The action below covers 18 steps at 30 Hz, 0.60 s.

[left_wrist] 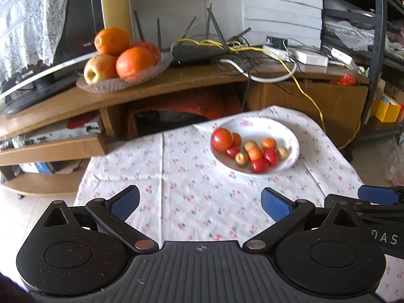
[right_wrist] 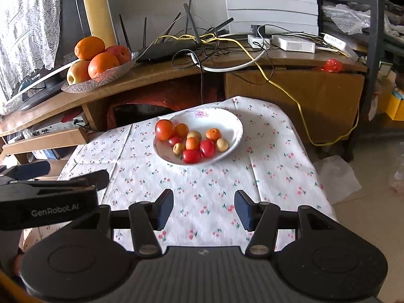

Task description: Organize fruits

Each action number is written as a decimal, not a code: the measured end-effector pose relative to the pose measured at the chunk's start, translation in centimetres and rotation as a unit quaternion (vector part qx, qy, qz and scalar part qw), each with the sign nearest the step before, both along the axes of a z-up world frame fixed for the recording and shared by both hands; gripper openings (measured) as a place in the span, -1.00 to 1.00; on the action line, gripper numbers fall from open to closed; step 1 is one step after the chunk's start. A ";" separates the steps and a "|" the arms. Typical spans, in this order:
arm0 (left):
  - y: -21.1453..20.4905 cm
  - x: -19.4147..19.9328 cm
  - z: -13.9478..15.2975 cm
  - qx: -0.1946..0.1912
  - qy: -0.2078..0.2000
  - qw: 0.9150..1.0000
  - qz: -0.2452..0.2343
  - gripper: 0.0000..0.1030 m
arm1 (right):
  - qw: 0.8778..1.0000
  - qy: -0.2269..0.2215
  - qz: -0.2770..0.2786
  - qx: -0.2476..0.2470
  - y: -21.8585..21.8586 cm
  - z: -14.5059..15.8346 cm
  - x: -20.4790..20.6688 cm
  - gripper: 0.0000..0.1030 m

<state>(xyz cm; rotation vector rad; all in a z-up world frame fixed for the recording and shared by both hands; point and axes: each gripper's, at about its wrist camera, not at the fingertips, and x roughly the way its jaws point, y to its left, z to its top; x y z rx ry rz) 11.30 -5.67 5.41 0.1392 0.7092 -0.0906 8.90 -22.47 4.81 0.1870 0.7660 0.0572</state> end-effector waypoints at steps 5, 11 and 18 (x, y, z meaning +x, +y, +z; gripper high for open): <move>-0.2 -1.2 -0.6 -0.006 0.014 1.000 -0.008 1.00 | 1.000 0.001 -0.002 -0.001 0.1 0.0 -1.6 0.05; -0.1 -2.3 -1.0 -0.018 0.022 1.000 -0.009 1.00 | 1.000 0.006 -0.001 -0.003 0.1 -0.3 -3.1 0.05; 0.1 -3.5 -1.9 -0.030 0.049 0.998 -0.007 1.00 | 1.000 0.009 -0.002 -0.007 0.2 -0.6 -4.6 0.05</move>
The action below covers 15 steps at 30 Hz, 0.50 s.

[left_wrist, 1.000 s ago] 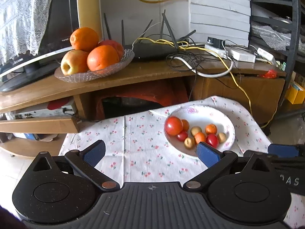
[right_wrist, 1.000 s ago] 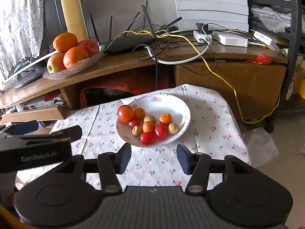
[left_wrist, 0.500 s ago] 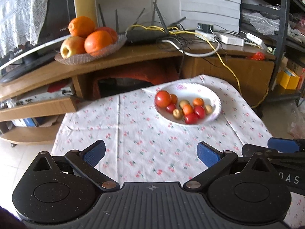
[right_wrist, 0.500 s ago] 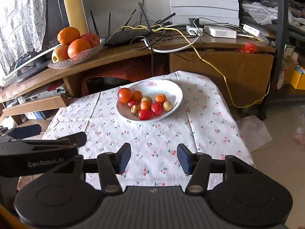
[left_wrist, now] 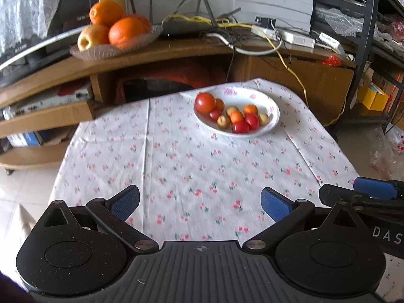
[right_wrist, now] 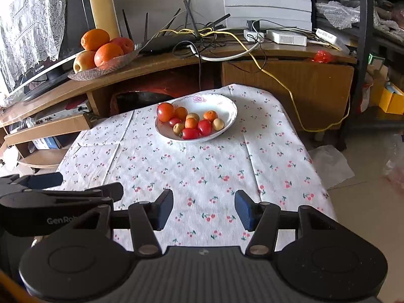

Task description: Organize fruits

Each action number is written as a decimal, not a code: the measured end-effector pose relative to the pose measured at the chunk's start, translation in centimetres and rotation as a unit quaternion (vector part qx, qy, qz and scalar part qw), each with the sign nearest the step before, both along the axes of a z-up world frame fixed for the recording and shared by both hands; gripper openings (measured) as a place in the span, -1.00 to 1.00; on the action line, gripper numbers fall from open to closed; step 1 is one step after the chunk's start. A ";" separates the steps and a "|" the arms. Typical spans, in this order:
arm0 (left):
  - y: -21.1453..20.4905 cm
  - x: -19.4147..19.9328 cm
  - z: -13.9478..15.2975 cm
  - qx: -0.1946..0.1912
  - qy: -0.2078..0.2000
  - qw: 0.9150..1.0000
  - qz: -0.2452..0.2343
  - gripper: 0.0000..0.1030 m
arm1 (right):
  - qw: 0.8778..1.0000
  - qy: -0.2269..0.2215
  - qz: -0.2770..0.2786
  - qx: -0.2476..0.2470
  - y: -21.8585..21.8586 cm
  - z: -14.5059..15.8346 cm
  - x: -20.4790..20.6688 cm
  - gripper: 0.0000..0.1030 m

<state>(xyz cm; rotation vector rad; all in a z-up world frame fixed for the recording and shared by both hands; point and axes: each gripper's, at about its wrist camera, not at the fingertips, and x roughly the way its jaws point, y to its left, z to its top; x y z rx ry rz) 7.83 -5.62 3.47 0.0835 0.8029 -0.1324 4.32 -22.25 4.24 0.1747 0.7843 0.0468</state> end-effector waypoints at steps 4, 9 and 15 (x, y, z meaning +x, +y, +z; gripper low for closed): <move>0.0 -0.6 -0.3 -0.004 0.007 1.000 0.007 1.00 | 1.000 0.006 -0.003 -0.004 0.0 -0.3 -0.5 0.05; 0.0 -1.2 -0.5 -0.007 0.012 1.000 0.007 1.00 | 1.000 0.011 -0.008 -0.007 -0.1 -0.4 -1.2 0.05; 0.0 -1.9 -0.7 -0.007 0.017 1.000 0.007 1.00 | 1.000 0.015 -0.010 -0.011 -0.1 -0.6 -1.8 0.05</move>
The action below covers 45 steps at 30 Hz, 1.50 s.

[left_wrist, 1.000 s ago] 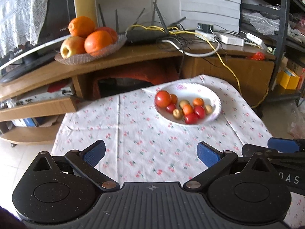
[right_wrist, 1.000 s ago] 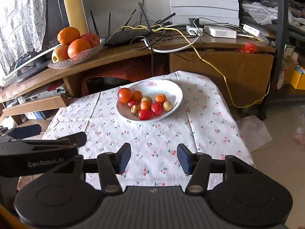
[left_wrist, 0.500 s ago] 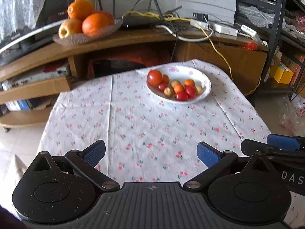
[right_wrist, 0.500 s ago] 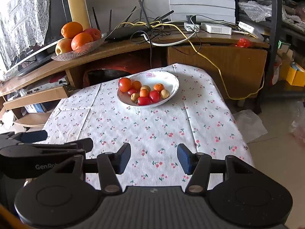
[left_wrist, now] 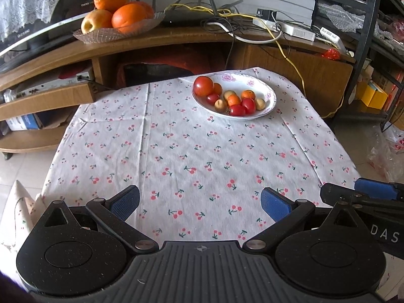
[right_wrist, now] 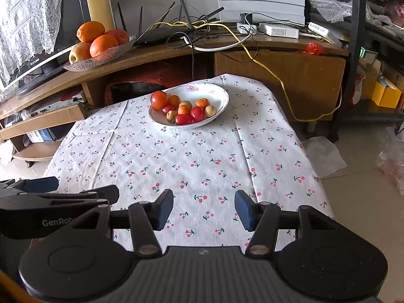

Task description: Organize fruits

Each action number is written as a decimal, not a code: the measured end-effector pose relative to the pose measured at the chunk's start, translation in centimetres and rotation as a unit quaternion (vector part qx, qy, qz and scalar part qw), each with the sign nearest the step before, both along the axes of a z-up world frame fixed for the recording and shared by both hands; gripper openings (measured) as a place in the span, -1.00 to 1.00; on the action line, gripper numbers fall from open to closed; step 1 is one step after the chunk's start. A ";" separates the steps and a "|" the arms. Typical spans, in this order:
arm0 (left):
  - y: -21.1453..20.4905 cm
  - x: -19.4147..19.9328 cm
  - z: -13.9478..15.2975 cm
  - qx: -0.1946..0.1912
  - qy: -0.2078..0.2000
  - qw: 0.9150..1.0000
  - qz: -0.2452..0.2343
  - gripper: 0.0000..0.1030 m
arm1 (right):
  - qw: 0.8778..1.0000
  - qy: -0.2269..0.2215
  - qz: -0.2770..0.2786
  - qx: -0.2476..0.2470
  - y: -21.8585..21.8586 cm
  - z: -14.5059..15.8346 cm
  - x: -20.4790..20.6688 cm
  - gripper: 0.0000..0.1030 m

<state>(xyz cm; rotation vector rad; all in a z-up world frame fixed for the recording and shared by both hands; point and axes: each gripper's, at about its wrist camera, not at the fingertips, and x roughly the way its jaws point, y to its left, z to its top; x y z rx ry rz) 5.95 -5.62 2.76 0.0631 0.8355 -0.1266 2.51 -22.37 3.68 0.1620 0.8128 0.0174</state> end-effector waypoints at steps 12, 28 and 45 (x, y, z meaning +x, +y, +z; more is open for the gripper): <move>-0.1 -1.1 -0.4 0.013 0.005 1.000 0.003 1.00 | 1.000 0.010 0.005 -0.011 0.5 -0.3 -1.1 0.05; -0.1 -2.2 -0.7 0.029 0.011 0.999 0.008 1.00 | 1.000 0.020 0.010 -0.023 1.0 -0.7 -2.0 0.05; -0.1 -2.6 -0.8 0.031 0.011 0.999 0.005 0.99 | 0.999 0.023 0.010 -0.024 1.2 -0.9 -2.4 0.05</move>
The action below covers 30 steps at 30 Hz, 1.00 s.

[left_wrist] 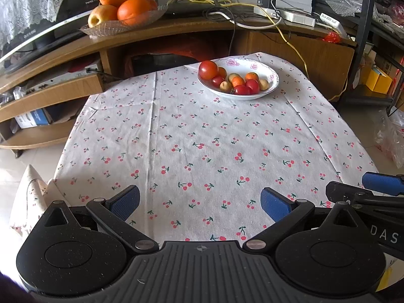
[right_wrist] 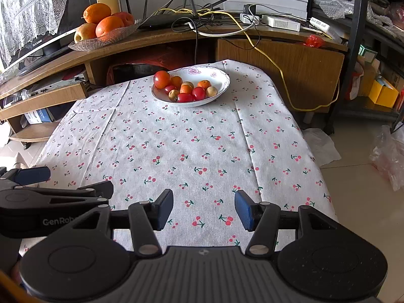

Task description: Organize fruits

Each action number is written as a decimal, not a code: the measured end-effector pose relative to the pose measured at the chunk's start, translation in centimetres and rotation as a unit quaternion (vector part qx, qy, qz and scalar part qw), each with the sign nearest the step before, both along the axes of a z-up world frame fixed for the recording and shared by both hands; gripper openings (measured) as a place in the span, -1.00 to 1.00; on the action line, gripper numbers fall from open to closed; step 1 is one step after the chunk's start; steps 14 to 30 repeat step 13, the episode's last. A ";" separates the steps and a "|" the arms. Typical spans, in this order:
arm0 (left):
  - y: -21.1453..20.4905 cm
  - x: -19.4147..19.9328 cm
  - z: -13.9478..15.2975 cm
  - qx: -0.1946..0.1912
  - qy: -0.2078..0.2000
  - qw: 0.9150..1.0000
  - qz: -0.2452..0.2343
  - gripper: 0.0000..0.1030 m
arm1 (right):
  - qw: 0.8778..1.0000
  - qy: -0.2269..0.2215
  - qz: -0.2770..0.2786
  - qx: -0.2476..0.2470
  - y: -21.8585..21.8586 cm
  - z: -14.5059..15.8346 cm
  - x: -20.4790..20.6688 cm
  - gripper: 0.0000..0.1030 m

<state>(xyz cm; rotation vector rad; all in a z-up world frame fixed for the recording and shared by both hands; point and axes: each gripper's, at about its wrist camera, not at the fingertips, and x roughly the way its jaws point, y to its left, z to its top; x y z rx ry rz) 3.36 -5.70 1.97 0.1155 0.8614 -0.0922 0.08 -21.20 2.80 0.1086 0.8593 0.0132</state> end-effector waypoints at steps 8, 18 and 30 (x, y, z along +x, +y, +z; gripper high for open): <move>0.0 0.0 0.0 0.002 -0.003 1.000 0.000 0.99 | 1.000 0.000 0.000 0.000 0.0 0.0 0.0 0.05; -0.1 0.0 -0.1 0.004 -0.004 1.000 0.003 1.00 | 1.000 0.000 0.002 0.001 0.0 0.0 -0.1 0.05; -0.1 0.0 -0.1 0.004 -0.004 1.000 0.003 1.00 | 1.000 0.000 0.002 0.001 0.0 0.0 -0.1 0.05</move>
